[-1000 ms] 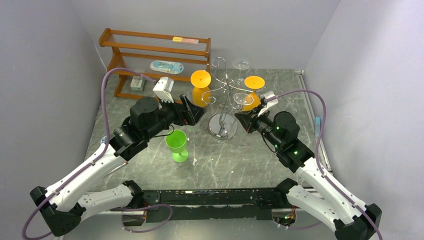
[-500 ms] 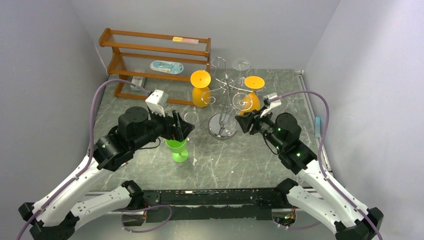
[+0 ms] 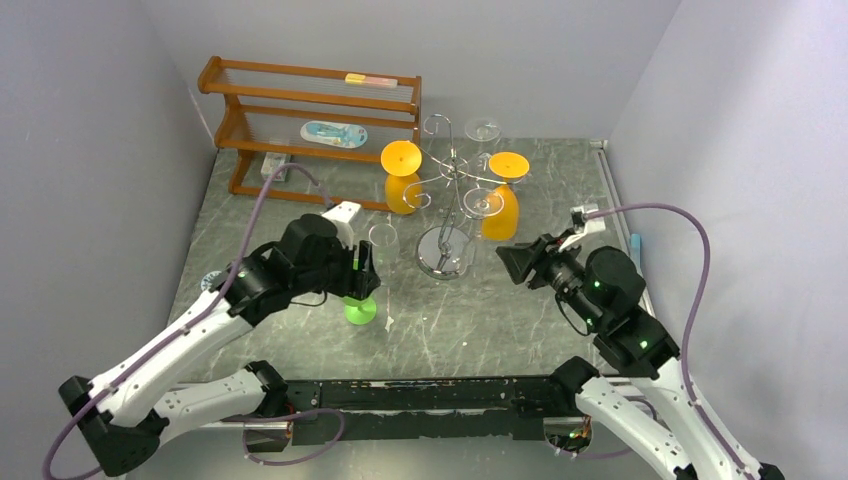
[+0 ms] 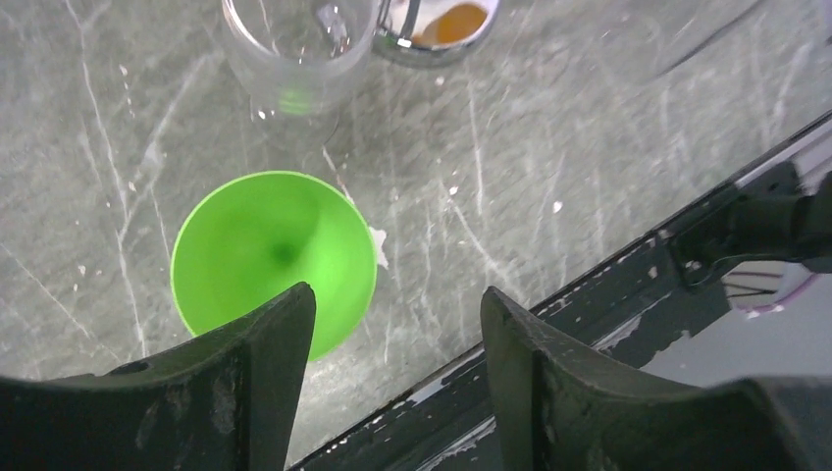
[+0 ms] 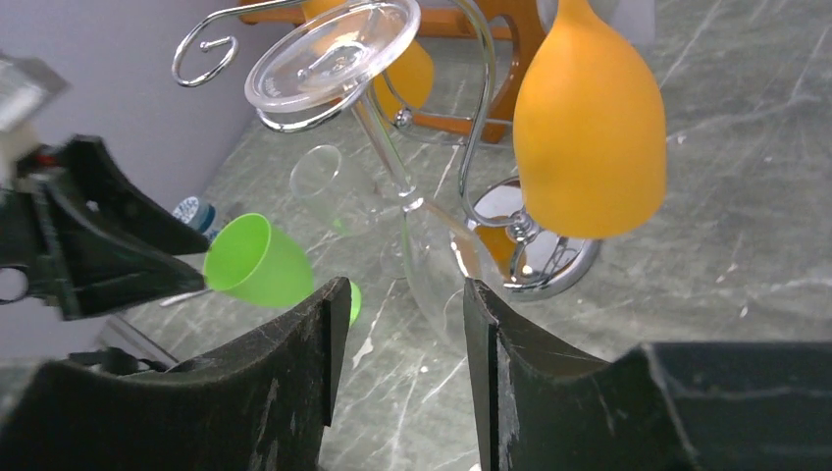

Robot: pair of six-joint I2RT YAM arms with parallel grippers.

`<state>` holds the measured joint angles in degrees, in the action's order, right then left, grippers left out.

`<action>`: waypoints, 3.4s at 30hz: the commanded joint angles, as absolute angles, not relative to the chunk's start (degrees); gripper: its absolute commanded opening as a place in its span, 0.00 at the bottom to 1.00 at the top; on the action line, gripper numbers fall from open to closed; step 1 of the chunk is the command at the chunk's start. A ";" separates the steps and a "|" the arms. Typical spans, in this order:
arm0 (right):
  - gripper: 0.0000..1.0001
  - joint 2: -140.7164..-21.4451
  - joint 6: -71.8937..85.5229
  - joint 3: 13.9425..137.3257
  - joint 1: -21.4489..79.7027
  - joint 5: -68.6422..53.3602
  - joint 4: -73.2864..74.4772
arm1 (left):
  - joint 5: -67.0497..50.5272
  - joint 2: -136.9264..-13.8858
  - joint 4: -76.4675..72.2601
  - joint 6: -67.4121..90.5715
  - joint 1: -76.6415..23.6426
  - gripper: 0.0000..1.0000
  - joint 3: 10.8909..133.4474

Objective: Place the wine glass upside down on the wine glass rack

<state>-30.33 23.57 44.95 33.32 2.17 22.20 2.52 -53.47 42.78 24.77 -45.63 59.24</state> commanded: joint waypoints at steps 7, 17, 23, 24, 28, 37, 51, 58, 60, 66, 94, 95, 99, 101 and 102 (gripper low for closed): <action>0.50 -29.54 32.55 49.15 33.11 1.70 33.79 | 6.09 -63.89 41.67 23.15 -47.70 0.56 57.81; 0.50 -30.47 37.02 51.68 33.13 2.11 36.83 | 6.33 -68.07 43.20 21.86 -48.12 0.30 57.33; 0.50 -32.18 36.78 57.21 33.12 3.52 39.02 | 8.53 -66.90 45.48 21.49 -48.12 0.05 59.23; 0.50 -32.71 36.62 58.78 33.13 3.99 39.39 | 9.75 -66.09 46.82 21.45 -48.16 0.05 60.37; 0.50 -34.39 36.26 62.97 33.07 4.46 38.68 | 18.00 -63.40 54.13 22.96 -48.13 0.05 66.85; 0.51 -37.89 38.04 66.91 33.12 -2.40 30.67 | 26.70 -56.75 59.17 24.08 -48.09 0.05 88.28; 0.57 -42.19 46.57 60.67 33.13 -14.28 1.68 | 22.95 -39.75 17.16 31.16 -48.12 0.05 79.21; 0.57 -47.38 53.47 59.00 33.46 -15.72 -13.79 | 14.63 -38.42 -12.95 38.23 -48.09 0.05 64.91; 0.56 -48.95 56.54 57.79 33.93 -15.21 -18.01 | 11.64 -39.70 -22.25 39.54 -48.11 0.05 61.40; 0.57 -52.73 57.32 61.19 36.19 -10.77 -21.99 | 8.60 -44.32 -40.24 43.92 -48.14 0.05 54.52; 0.59 -70.89 48.32 72.46 52.83 9.71 -45.53 | 7.74 -52.36 -61.37 50.60 -48.12 0.05 50.00; 0.59 -71.38 48.59 72.92 52.94 10.10 -45.64 | 7.61 -52.42 -61.39 50.85 -48.13 0.05 50.01; 0.58 -73.31 49.00 76.00 53.40 10.45 -43.58 | 6.75 -52.77 -61.57 51.52 -48.16 0.05 50.25; 0.57 -73.68 49.07 76.53 53.52 10.82 -42.86 | 6.36 -52.90 -62.02 52.03 -48.16 0.05 50.26; 0.56 -73.88 48.94 76.62 53.61 10.69 -43.14 | 6.18 -53.05 -62.12 52.15 -48.14 0.05 50.27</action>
